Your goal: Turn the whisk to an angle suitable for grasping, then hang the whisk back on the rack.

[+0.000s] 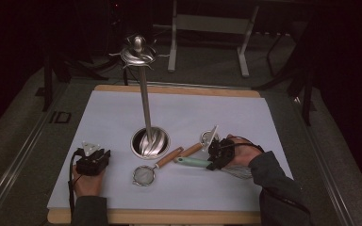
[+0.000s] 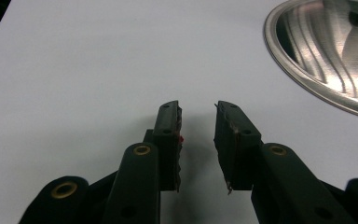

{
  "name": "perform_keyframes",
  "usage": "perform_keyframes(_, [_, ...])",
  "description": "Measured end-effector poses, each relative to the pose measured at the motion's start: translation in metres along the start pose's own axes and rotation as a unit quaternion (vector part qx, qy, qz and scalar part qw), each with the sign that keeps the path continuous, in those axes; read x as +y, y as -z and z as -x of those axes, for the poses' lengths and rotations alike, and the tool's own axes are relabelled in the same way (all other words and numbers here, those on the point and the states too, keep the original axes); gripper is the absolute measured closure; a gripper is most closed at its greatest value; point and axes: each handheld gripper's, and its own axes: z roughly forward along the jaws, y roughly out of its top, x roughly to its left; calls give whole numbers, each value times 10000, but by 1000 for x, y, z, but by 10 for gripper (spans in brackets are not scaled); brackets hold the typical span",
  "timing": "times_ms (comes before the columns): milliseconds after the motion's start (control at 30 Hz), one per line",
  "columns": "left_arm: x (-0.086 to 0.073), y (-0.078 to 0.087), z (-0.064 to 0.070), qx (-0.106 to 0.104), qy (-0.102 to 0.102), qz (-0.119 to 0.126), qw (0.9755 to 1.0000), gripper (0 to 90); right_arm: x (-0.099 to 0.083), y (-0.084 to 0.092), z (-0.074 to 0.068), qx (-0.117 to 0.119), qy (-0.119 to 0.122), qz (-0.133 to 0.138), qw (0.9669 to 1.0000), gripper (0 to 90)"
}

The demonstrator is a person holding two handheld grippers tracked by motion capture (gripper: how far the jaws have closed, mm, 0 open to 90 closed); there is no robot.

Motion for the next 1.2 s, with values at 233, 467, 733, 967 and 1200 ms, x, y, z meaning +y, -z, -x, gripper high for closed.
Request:
perform_keyframes(233, [0,0,0,8,-3,4,10000,706,-2,4,0,-95,-39,232,9997,689])
perform_keyframes(467, [0,0,0,12,3,4,10000,706,-2,15,1,-172,-115,911,9956,690])
perform_keyframes(733, [0,0,0,11,1,18,10000,703,0,28,-2,-334,-176,1569,9869,690])
perform_keyframes(967, [0,0,0,14,10,20,10000,703,8,39,-9,-485,-118,2023,9781,692])
perform_keyframes(1200, [0,1,0,12,17,27,10000,703,15,48,-16,-629,-54,2347,9700,693])
